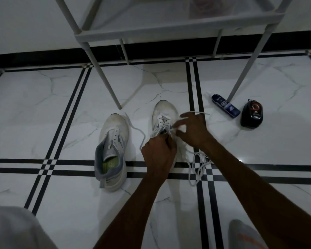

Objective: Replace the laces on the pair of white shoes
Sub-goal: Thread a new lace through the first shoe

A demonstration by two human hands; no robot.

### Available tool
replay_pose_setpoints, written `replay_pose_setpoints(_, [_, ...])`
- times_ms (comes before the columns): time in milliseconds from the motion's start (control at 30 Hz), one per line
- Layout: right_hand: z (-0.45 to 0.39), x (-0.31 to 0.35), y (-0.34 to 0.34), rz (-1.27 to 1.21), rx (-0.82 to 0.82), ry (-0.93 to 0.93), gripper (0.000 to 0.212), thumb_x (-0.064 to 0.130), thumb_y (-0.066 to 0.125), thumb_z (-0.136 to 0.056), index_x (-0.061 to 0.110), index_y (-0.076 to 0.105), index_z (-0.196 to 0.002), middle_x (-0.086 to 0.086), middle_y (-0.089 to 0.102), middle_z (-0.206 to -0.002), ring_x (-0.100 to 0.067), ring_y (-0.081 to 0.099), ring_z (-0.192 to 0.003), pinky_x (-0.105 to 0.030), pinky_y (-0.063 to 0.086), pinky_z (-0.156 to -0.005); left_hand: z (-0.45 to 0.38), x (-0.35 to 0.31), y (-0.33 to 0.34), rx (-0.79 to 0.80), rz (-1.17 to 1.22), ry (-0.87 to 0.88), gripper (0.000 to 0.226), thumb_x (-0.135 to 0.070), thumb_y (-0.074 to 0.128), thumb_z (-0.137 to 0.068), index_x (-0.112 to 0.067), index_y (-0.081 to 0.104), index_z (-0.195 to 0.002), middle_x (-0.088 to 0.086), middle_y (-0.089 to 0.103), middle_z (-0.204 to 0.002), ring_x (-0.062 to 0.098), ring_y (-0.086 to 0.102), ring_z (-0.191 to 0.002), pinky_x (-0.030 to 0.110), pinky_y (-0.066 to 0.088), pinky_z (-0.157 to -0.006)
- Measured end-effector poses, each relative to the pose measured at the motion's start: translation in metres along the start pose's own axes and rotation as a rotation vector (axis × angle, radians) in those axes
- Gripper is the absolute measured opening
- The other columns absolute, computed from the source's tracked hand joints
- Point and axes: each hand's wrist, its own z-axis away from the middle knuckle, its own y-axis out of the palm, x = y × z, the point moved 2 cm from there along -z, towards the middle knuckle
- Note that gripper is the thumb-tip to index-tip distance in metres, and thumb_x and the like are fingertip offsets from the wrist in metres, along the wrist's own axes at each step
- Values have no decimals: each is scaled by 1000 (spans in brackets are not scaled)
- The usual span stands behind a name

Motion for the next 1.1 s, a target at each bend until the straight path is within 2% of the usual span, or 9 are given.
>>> replay_pose_setpoints(67, [2,7,3,-89,-54,-33,9,11,71,-85,12,80,-89,-10,75,-96,-22,69,-87,-39,52,-89,0,1,-2,-43,18,-3,45,-46,41,-97,-23,66,-68,-7,54,-54,8,36,-46,20,21,-47])
replay_pose_setpoints(133, [0,-4,-15,-161,-285,124,13,2,66,-87,8,78,-88,-5,73,-90,-11,66,-71,-18,53,-74,1,4,1,-7,-14,10,41,-44,41,-99,-23,65,-73,-8,52,-57,10,38,-49,24,26,-50])
replay_pose_setpoints(200, [-4,-25,-40,-169,-473,240,14,0,66,-86,8,76,-93,-4,73,-94,-10,68,-78,-17,53,-82,0,5,3,9,-53,20,35,-40,47,-100,-22,66,-77,-5,58,-60,12,38,-50,26,29,-52])
replay_pose_setpoints(333, [-9,-28,-33,-41,-207,264,40,26,79,-81,17,68,-118,-8,62,-121,-28,54,-119,-38,36,-107,0,5,2,10,-35,14,33,-39,50,-99,-21,68,-77,-7,52,-58,11,37,-50,24,26,-50])
replay_pose_setpoints(467, [-1,3,0,-76,-3,63,25,25,78,-82,19,75,-107,-6,69,-114,-25,58,-116,-43,27,-112,-2,4,-1,-21,24,8,35,-41,54,-99,-21,67,-73,-13,45,-57,7,37,-47,19,17,-46])
replay_pose_setpoints(600, [1,-1,7,-170,-104,71,23,19,80,-76,15,75,-98,-12,67,-102,-29,60,-103,-50,42,-102,-4,7,-6,-70,237,-80,22,-38,56,-100,-22,61,-87,-6,63,-71,9,54,-60,23,36,-52])
replay_pose_setpoints(767, [9,7,-13,-266,-294,218,21,28,77,-84,8,70,-83,-5,61,-82,-9,57,-74,-10,40,-70,-26,39,-2,-108,367,-226,16,-33,70,-88,-20,65,-96,2,61,-93,21,59,-90,34,46,-71])
replay_pose_setpoints(933, [16,10,6,-740,114,768,51,49,73,-84,-1,70,-89,-12,68,-74,-17,59,-60,-29,52,-61,-35,54,6,185,692,-379,27,-44,73,-90,-17,71,-87,-1,73,-88,16,71,-83,40,61,-81])
replay_pose_setpoints(1100, [9,19,18,-1012,-63,652,13,14,72,-90,4,67,-86,-18,68,-86,-20,63,-70,-28,55,-60,-42,59,5,196,573,-260,29,-40,67,-95,-11,69,-92,1,71,-87,16,67,-82,32,55,-76])
